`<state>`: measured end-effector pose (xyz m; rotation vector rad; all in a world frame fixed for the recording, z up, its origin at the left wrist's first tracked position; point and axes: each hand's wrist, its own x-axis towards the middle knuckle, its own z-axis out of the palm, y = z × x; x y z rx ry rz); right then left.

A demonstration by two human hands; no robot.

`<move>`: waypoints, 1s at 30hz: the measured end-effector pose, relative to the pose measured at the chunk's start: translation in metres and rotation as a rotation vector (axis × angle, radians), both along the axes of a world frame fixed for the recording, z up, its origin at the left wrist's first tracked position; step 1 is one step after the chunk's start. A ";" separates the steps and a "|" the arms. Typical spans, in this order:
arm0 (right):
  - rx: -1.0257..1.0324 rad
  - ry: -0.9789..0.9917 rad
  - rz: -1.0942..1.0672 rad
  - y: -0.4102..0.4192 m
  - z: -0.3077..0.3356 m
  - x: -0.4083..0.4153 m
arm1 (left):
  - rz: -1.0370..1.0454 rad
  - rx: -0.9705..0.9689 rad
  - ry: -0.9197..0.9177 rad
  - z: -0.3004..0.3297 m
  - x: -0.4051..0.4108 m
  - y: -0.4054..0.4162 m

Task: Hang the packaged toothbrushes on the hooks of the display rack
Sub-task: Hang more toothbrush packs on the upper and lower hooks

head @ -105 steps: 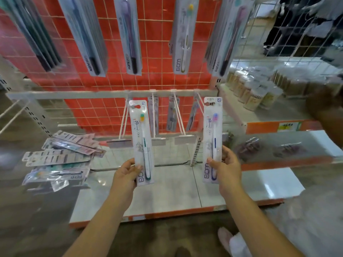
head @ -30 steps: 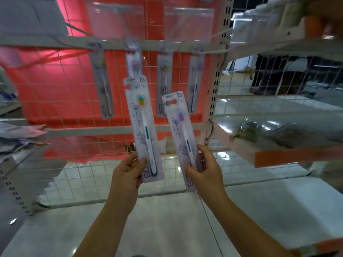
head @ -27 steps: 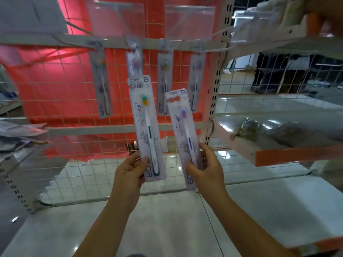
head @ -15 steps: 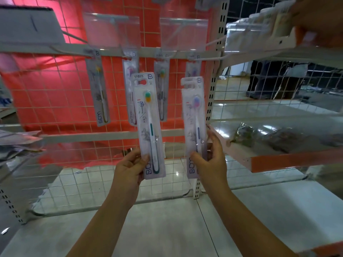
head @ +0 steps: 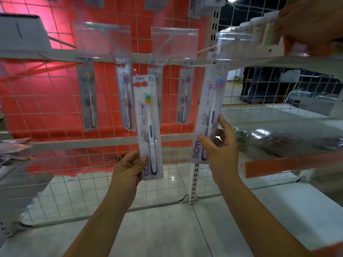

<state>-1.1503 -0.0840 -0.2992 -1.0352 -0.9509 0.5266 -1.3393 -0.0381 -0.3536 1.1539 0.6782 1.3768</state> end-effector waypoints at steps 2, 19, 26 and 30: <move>-0.041 -0.022 -0.013 0.007 0.000 0.005 | -0.002 0.005 -0.011 -0.003 -0.002 0.003; -0.365 -0.477 -0.101 0.144 0.048 0.019 | 0.035 -0.003 0.031 0.012 -0.018 0.032; -0.378 -0.457 -0.114 0.150 0.039 0.028 | 0.037 -0.003 0.036 0.017 -0.023 0.026; -0.379 -0.310 -0.133 0.135 0.017 0.024 | 0.056 -0.010 0.033 0.014 -0.023 0.023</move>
